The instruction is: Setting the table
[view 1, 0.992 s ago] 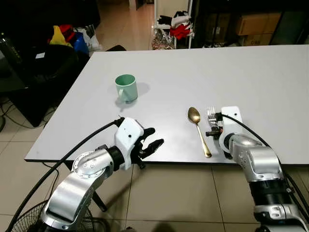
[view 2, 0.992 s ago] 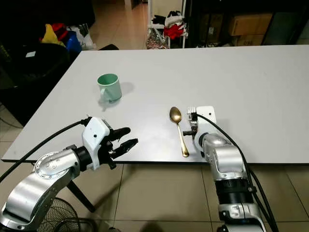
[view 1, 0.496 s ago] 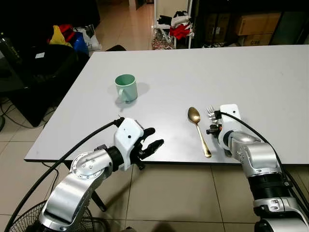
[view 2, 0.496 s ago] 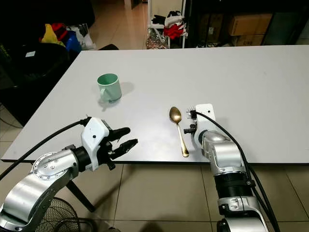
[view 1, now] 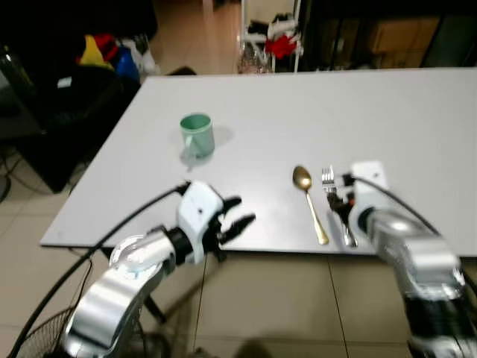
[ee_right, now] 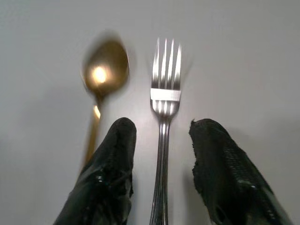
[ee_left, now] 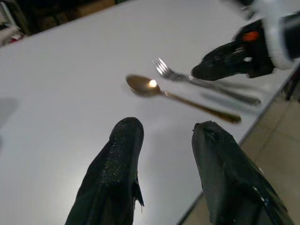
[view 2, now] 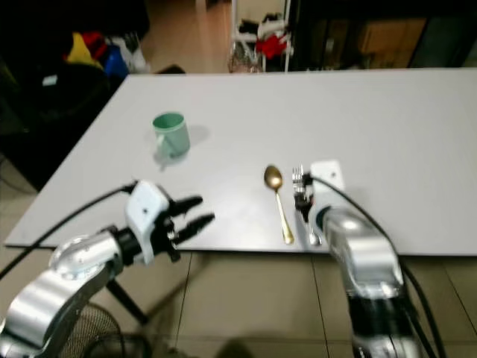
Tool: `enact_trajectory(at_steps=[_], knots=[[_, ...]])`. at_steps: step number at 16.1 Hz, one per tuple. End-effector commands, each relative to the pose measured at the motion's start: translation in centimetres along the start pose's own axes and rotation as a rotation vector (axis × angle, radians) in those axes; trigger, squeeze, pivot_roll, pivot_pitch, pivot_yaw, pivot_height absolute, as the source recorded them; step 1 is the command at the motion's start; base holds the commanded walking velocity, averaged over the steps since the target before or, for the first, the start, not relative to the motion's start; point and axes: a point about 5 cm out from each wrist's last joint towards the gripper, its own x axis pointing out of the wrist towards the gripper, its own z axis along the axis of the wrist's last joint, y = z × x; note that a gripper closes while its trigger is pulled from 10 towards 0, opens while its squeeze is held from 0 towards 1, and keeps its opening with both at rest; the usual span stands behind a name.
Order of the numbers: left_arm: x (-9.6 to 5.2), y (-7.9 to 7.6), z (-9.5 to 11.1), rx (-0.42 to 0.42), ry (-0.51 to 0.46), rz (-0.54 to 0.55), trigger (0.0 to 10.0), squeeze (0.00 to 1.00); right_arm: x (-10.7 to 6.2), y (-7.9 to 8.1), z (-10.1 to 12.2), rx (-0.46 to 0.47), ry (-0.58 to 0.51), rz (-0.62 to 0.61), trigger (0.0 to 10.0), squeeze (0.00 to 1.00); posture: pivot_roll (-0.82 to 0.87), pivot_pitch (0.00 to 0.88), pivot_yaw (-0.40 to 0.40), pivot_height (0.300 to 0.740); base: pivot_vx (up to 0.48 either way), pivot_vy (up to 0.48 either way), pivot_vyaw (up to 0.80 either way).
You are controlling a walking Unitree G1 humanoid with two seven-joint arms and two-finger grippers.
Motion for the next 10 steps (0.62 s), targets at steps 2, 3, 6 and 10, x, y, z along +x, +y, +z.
enact_trajectory(at_steps=[2, 3, 6, 10], knots=[[-0.7, 0.9, 0.5, -0.022, -0.038, 0.161, 10.0, 0.0, -3.0, 1.1, 1.9, 0.043, -0.239, 0.013, 10.0, 1.0, 0.04, 0.0, 0.096, 0.74, 0.0, 0.0, 0.0], [-1.0, 1.1, 0.4, -0.011, -0.047, 0.233, 10.0, 0.0, -4.3, 1.4, 1.5, 0.042, -0.311, -0.04, 10.0, 1.0, 0.04, 0.0, 0.088, 0.74, 0.0, 0.0, 0.0], [-2.0, 2.0, 0.3, -0.004, -0.049, 0.403, 10.0, 0.0, -6.6, 2.0, 0.3, 0.027, -0.383, -0.105, 10.0, 1.0, 0.06, 0.0, 0.075, 0.74, 0.0, -0.448, 0.0], [-2.3, 2.7, 0.0, -0.018, -0.046, 0.482, 10.0, 0.0, -7.6, 3.6, -0.5, 0.076, -0.421, -0.036, 10.0, 1.0, 0.03, 0.0, 0.095, 0.74, 0.0, -0.48, 0.0]])
